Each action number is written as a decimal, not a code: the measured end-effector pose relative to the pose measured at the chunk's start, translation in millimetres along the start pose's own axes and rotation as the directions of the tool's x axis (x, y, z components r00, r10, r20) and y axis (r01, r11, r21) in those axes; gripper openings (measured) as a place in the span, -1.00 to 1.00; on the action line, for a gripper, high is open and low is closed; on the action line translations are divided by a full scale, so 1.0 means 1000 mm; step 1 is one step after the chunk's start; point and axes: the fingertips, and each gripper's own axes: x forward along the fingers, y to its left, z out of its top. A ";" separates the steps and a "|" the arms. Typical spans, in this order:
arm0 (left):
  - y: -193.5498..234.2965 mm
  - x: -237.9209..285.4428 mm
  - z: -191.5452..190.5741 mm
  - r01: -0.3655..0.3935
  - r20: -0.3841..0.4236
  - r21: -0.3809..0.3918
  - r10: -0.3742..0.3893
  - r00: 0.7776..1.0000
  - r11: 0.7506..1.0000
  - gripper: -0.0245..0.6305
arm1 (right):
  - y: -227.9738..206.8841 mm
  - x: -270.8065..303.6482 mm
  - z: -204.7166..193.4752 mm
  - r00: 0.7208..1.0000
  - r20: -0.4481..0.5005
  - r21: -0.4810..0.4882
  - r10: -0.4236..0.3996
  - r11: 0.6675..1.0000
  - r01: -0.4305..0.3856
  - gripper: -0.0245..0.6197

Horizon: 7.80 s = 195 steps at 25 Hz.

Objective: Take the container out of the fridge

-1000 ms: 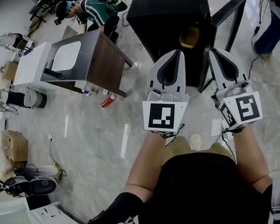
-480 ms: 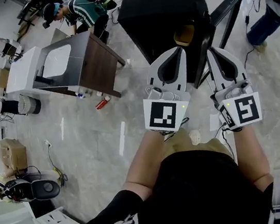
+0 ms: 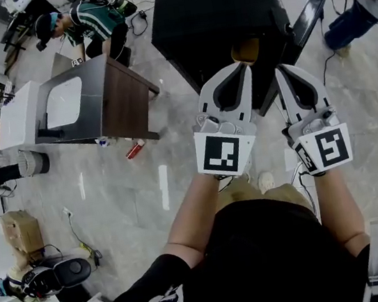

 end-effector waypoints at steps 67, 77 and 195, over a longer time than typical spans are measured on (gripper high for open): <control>-0.044 0.176 -0.454 0.861 -0.855 0.263 -0.308 0.417 0.435 -0.56 | -0.090 0.052 -0.122 0.971 -0.196 0.093 -0.136 0.983 0.156 -0.81; -0.063 0.194 -0.495 0.884 -0.881 0.211 -0.311 0.357 0.417 -0.58 | -0.105 0.051 -0.139 0.964 -0.222 0.105 -0.146 0.979 0.172 -0.81; -0.141 0.027 0.019 -0.023 0.000 -0.025 0.023 1.000 0.999 -0.82 | -0.071 -0.118 0.005 0.999 0.050 -0.035 0.017 0.999 -0.015 -0.81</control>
